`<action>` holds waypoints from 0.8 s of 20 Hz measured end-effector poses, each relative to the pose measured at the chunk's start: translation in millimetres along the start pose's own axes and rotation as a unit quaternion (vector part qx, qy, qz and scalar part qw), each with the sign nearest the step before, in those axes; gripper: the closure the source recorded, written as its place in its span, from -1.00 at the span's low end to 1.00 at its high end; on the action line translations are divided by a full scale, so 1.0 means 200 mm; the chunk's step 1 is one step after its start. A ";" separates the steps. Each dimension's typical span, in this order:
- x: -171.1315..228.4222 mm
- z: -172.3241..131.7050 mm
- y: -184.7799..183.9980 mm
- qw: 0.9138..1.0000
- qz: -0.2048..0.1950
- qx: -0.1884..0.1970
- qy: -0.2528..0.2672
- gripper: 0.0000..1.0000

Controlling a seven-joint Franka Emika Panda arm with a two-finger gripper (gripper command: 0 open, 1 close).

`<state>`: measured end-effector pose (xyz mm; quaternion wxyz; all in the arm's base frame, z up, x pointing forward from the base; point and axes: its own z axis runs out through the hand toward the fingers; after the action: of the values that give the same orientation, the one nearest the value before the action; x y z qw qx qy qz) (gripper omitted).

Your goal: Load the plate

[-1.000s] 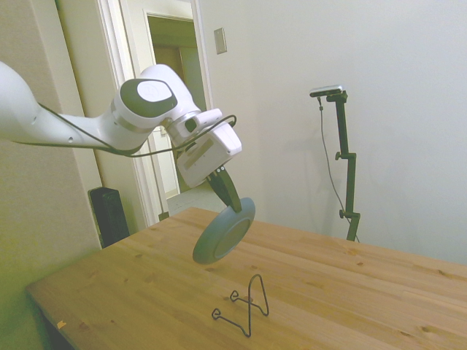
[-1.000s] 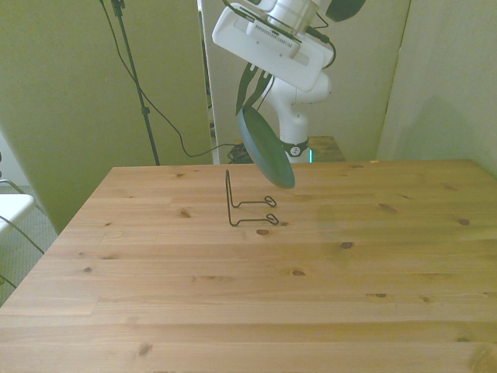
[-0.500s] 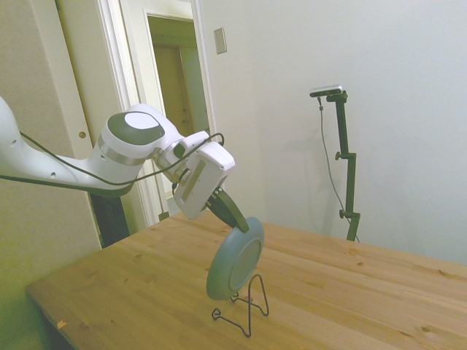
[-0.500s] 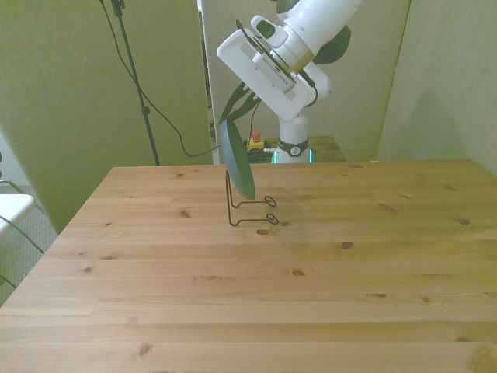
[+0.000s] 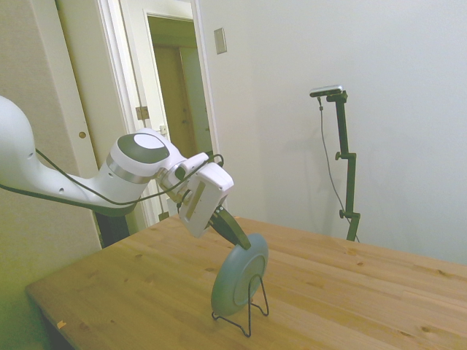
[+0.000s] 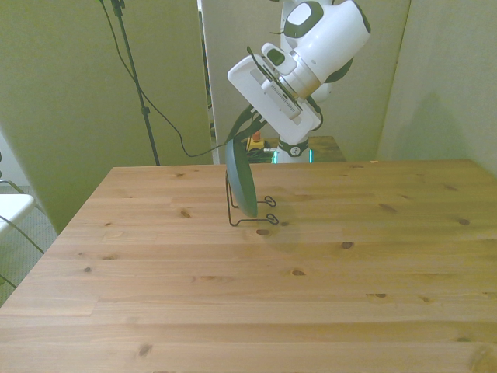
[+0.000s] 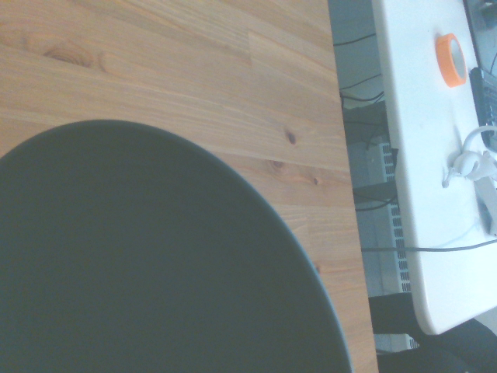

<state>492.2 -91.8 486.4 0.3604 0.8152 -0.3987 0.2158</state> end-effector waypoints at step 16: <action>-0.03 0.09 0.04 1.000 0.004 0.000 -0.012 -1.00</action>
<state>484.6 -106.0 474.1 0.3549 0.8159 -0.4066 0.2075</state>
